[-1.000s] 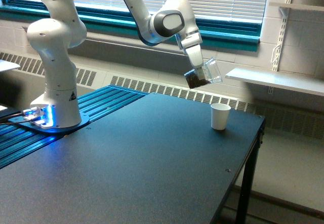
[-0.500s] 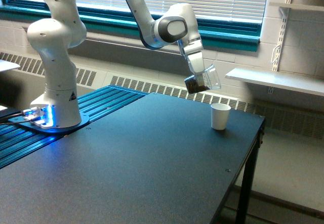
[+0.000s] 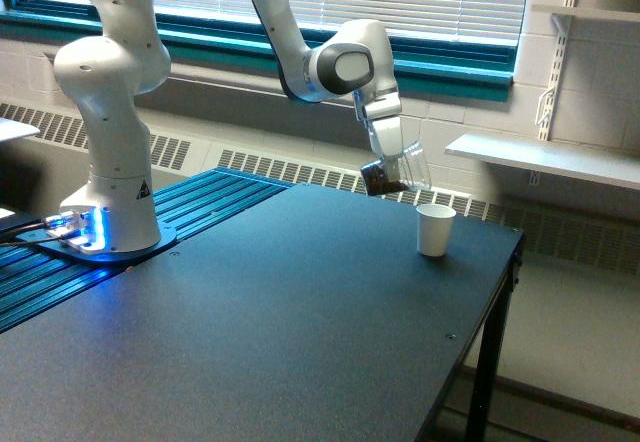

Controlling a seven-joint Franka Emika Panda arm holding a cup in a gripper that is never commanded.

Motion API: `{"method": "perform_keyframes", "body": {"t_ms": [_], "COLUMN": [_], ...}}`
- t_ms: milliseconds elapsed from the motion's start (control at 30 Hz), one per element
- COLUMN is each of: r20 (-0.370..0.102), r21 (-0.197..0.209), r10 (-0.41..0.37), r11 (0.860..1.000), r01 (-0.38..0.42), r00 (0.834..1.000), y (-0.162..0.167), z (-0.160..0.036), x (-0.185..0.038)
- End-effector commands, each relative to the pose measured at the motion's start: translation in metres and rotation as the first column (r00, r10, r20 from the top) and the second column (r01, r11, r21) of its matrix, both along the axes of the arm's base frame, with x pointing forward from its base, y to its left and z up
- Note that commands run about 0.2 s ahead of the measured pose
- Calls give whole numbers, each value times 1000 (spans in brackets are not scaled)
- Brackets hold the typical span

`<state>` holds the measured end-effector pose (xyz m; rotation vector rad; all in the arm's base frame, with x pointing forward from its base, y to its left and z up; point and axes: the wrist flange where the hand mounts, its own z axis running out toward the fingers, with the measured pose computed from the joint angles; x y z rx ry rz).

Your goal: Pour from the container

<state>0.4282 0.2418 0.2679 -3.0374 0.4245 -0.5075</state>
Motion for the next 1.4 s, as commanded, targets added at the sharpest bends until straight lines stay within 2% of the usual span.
{"method": "perform_keyframes", "body": {"t_ms": [33, 767, 1400], "r20": [-17, -105, -157], "r21": [-26, -83, -126], "r10": [56, 116, 162], "r11": [998, 989, 975], "r01": [-56, -125, -183], "r00": [998, 988, 974], "y": [12, 20, 28], "z": [-2, -16, -22], "x": [1, 12, 27]}}
